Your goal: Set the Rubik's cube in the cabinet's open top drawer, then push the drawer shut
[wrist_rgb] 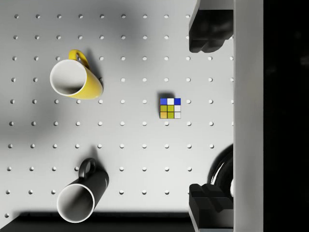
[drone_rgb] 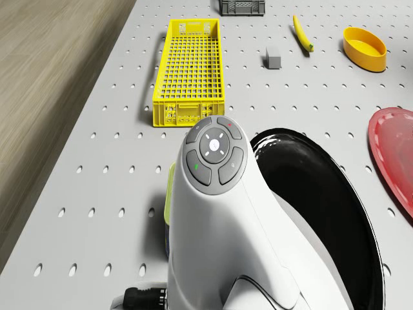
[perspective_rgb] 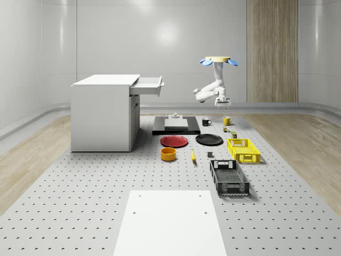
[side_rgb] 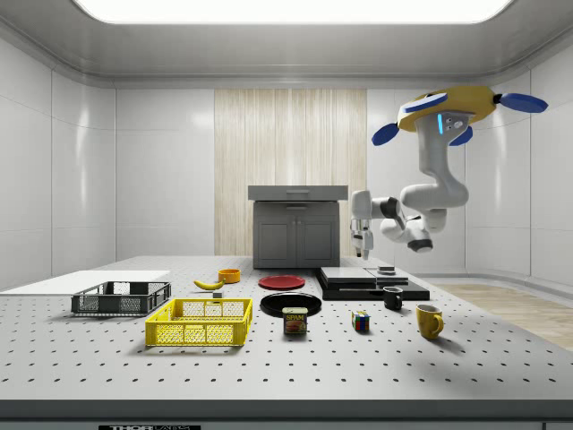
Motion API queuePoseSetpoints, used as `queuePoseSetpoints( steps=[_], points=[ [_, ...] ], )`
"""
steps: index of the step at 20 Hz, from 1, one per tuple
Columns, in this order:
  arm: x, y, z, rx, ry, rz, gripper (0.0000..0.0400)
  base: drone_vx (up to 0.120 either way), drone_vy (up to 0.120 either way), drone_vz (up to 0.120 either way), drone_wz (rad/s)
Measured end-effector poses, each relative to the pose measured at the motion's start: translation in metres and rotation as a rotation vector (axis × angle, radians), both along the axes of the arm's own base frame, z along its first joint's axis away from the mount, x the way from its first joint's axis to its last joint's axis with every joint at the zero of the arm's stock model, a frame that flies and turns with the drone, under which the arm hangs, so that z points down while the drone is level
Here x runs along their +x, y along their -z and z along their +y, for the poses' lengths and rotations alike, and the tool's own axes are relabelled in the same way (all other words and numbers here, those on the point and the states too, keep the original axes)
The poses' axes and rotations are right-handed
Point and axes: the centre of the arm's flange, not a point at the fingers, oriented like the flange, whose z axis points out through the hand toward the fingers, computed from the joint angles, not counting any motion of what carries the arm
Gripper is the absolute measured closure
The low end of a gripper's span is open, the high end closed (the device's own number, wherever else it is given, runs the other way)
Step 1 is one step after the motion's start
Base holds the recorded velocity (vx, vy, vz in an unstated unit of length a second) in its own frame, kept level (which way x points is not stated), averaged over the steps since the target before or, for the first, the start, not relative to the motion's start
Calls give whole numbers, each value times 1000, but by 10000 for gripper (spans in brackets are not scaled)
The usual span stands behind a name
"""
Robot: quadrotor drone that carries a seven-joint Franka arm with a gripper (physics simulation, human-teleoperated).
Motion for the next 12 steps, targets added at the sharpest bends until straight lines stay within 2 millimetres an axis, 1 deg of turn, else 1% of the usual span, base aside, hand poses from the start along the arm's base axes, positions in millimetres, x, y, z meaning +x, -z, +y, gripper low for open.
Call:
queuePoseSetpoints(
  steps=[2,5,6,9,11,12],
  points=[
    [0,0,-1,-8,0,0,0,0,0,-120,0],
    [0,0,-2,-16,0,1,0,120,0,-120,0],
    [0,0,-2,-18,0,1,0,40,0,-120,0],
    [0,0,-2,-21,0,1,0,0,13,-120,0],
    [0,0,-2,-23,0,1,0,0,120,-120,0],
    [0,0,-2,-24,0,1,0,0,0,-120,0]
  ],
)
